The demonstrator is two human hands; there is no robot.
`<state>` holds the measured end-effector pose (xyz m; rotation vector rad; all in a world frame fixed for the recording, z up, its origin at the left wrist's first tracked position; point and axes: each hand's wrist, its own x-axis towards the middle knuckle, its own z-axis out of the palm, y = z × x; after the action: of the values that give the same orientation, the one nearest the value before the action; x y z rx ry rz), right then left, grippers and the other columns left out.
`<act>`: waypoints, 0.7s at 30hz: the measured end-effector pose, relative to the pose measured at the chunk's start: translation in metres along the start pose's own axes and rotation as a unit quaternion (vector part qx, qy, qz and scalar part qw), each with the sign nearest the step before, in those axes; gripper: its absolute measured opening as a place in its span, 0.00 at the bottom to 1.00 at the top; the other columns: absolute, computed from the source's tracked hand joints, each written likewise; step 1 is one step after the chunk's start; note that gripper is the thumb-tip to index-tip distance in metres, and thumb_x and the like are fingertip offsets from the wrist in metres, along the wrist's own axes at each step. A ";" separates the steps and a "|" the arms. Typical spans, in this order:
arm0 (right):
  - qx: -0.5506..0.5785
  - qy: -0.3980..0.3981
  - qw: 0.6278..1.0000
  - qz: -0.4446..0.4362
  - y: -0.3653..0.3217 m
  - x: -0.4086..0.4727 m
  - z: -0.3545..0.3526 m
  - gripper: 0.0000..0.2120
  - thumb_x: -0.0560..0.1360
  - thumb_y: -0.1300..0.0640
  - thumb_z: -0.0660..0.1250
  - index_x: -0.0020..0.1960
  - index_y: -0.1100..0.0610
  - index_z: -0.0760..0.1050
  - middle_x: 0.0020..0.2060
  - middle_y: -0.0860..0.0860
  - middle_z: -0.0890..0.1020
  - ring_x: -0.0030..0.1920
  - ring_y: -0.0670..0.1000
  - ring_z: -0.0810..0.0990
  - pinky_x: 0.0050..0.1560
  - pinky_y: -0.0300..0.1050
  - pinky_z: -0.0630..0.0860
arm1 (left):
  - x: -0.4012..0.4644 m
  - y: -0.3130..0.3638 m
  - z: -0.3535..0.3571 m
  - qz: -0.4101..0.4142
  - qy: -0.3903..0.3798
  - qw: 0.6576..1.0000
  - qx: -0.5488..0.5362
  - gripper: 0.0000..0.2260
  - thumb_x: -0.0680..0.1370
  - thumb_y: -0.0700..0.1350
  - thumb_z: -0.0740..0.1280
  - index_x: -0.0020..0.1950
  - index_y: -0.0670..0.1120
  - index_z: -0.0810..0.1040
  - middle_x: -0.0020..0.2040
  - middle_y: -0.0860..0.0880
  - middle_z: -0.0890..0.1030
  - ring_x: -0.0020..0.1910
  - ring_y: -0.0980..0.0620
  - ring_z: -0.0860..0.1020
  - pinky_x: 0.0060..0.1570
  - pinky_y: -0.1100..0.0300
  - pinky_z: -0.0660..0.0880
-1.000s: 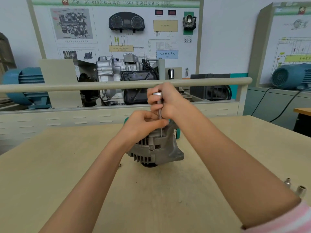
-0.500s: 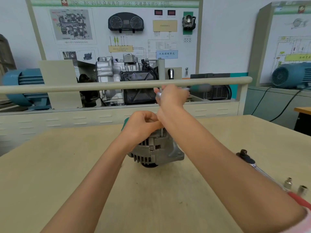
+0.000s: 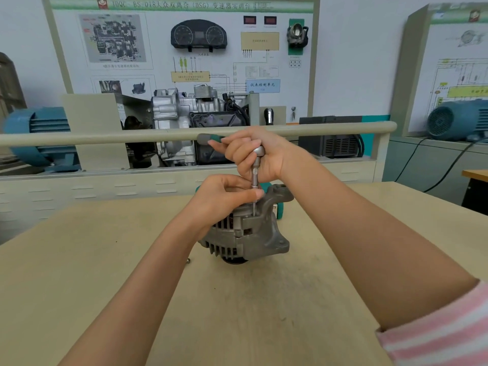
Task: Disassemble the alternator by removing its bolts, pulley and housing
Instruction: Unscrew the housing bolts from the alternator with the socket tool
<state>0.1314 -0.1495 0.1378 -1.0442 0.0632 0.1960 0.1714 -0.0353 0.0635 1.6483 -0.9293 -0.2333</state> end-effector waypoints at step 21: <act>0.035 -0.047 0.998 -0.002 0.002 0.002 -0.009 0.16 0.81 0.58 0.52 0.49 0.66 0.75 0.17 0.45 0.67 0.14 0.41 0.66 0.15 0.28 0.60 | -0.004 0.002 0.000 -0.007 -0.010 1.000 0.017 0.03 0.72 0.46 0.74 0.45 0.51 0.85 0.40 0.54 0.86 0.40 0.60 0.83 0.39 0.71 0.76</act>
<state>0.1331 -0.1557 0.1316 -0.9632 -0.0170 0.2381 0.1682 -0.0325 0.0637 1.6877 -0.9423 -0.2452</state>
